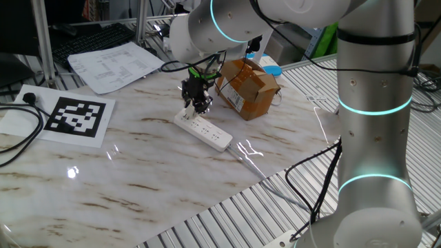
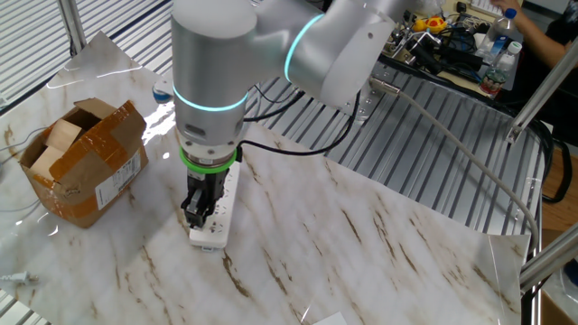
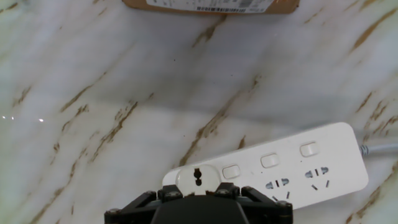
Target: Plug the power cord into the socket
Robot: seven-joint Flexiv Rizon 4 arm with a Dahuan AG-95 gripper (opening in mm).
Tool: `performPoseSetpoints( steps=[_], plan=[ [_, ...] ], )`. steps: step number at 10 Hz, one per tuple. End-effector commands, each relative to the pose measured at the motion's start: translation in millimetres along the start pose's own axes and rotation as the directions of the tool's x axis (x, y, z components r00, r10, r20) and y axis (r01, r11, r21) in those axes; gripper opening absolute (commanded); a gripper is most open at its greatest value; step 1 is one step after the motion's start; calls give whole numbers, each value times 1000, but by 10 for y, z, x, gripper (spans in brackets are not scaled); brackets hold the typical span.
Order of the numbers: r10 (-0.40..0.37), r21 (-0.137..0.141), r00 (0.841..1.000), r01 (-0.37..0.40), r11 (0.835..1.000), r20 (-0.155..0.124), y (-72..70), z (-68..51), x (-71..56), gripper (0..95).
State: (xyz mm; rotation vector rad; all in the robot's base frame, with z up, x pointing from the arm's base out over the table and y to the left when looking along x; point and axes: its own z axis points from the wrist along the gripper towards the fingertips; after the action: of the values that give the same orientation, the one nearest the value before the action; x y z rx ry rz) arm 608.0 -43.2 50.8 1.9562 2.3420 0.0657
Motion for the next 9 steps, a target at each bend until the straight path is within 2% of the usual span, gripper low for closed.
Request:
performPoseSetpoints(
  steps=[1, 2, 3, 6, 7, 9],
  plan=[
    [1, -3, 1000, -1, 1000, 16, 24, 43, -9, 380],
    [0, -2, 1000, 1, 1000, 9, 20, 16, -12, 380],
    [0, -2, 1000, 0, 1000, 5, 18, -18, -19, 570],
    [4, 2, 1000, -4, 1000, 4, 21, 2, -13, 570],
    [3, 3, 1000, -3, 1000, 4, 21, 2, -13, 760],
    [7, 6, 1000, -7, 1000, 0, 21, 2, -13, 760]
  ],
)
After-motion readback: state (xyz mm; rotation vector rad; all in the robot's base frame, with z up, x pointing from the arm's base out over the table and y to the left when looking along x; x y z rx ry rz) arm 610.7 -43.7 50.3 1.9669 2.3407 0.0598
